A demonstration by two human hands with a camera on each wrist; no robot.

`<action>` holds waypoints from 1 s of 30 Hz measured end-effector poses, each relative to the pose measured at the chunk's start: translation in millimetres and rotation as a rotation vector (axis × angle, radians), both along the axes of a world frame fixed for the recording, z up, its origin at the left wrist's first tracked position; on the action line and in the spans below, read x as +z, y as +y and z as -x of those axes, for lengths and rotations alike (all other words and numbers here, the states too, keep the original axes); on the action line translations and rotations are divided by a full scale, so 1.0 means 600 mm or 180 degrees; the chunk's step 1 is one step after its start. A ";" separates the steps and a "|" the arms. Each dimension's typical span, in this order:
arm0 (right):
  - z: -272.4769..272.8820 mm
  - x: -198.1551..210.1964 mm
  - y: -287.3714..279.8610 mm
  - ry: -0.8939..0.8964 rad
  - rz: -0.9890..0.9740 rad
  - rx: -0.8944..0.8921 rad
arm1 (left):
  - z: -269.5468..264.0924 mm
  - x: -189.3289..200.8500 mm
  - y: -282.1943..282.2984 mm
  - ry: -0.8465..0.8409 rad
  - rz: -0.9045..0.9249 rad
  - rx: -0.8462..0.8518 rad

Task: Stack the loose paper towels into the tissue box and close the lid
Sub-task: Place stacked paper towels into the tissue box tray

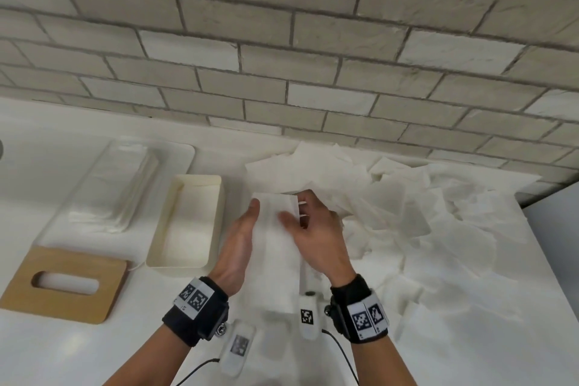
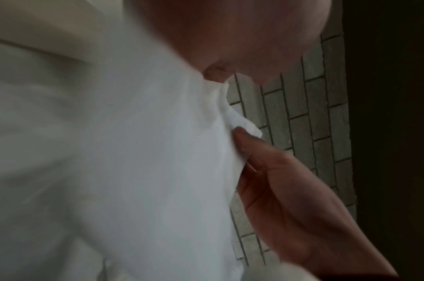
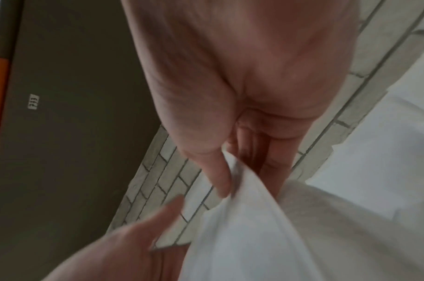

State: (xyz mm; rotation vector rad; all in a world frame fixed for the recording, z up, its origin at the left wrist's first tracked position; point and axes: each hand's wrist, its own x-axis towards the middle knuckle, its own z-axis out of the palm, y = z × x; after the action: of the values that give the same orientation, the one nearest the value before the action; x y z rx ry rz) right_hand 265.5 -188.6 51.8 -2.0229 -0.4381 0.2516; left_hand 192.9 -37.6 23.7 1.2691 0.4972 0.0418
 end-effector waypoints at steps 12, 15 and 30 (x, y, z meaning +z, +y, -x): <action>-0.301 -0.192 -0.040 -0.0581 0.2358 -0.0552 | 0.024 -0.028 0.021 0.0044 -0.0835 0.0532; -0.274 -0.191 -0.032 -0.1001 0.2443 -0.0837 | 0.025 -0.030 0.027 0.0092 -0.0838 0.0575; 0.028 0.127 -0.091 -0.0335 -0.1884 -0.0186 | 0.016 -0.013 0.005 0.0071 -0.0378 0.0287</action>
State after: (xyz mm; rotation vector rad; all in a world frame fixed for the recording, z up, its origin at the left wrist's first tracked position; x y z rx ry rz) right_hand 248.9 -243.4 128.1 -1.4678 -0.4547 -0.0250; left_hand 183.5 -34.5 15.6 1.3638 0.5777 0.1347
